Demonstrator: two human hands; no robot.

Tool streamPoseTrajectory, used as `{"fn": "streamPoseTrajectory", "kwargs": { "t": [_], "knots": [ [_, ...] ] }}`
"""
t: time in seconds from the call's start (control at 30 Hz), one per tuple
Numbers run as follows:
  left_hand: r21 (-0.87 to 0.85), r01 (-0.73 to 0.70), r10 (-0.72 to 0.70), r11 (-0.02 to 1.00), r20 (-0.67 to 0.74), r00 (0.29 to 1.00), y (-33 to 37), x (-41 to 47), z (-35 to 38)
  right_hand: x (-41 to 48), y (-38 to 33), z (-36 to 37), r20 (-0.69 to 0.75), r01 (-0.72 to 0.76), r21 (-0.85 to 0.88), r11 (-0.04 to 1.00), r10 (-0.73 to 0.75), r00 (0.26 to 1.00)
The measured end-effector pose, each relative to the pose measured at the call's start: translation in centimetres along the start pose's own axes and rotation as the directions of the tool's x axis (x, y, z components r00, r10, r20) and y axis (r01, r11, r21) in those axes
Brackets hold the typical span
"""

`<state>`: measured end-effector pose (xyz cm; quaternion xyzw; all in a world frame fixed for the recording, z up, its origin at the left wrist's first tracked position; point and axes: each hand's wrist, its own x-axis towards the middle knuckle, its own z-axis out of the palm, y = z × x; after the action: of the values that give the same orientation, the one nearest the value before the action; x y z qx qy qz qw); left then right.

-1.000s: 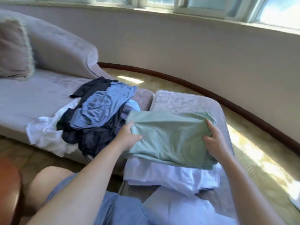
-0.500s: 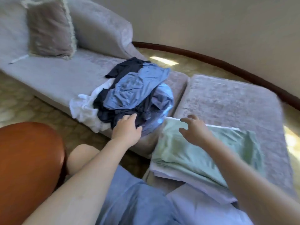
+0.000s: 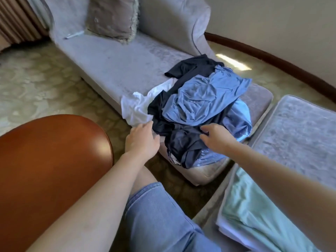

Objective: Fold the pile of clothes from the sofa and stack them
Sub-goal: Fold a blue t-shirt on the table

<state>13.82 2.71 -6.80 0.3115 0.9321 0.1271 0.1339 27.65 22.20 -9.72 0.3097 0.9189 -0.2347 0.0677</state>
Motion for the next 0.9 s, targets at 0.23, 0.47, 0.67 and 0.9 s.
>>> {"fn": "streamPoseTrajectory", "kwargs": {
  "t": [0.23, 0.47, 0.67, 0.9],
  "knots": [
    [-0.088, 0.070, -0.069, 0.994, 0.014, 0.998, -3.3, 3.9, 0.7, 10.7, -4.2, 1.7, 0.029, -0.051, -0.212, 0.976, 0.059, 0.998],
    [-0.154, 0.127, -0.118, 0.980, 0.069, 0.991, -5.2, 5.7, 3.2, 15.6, -3.8, 4.4, -0.134, -0.295, 0.023, 0.955, 0.296, 0.946],
    [-0.237, 0.083, -0.063, 0.968, 0.094, 0.994, -4.2, 6.3, 3.8, 11.0, -3.2, 5.4, -0.293, -0.117, 0.475, 0.872, 0.282, 0.914],
    [-0.267, -0.131, 0.168, 0.955, 0.124, 0.978, 0.6, 4.9, 3.7, 2.4, -2.9, 4.3, -0.361, 0.029, 0.569, 0.822, 0.218, 0.907]
  ]
}}
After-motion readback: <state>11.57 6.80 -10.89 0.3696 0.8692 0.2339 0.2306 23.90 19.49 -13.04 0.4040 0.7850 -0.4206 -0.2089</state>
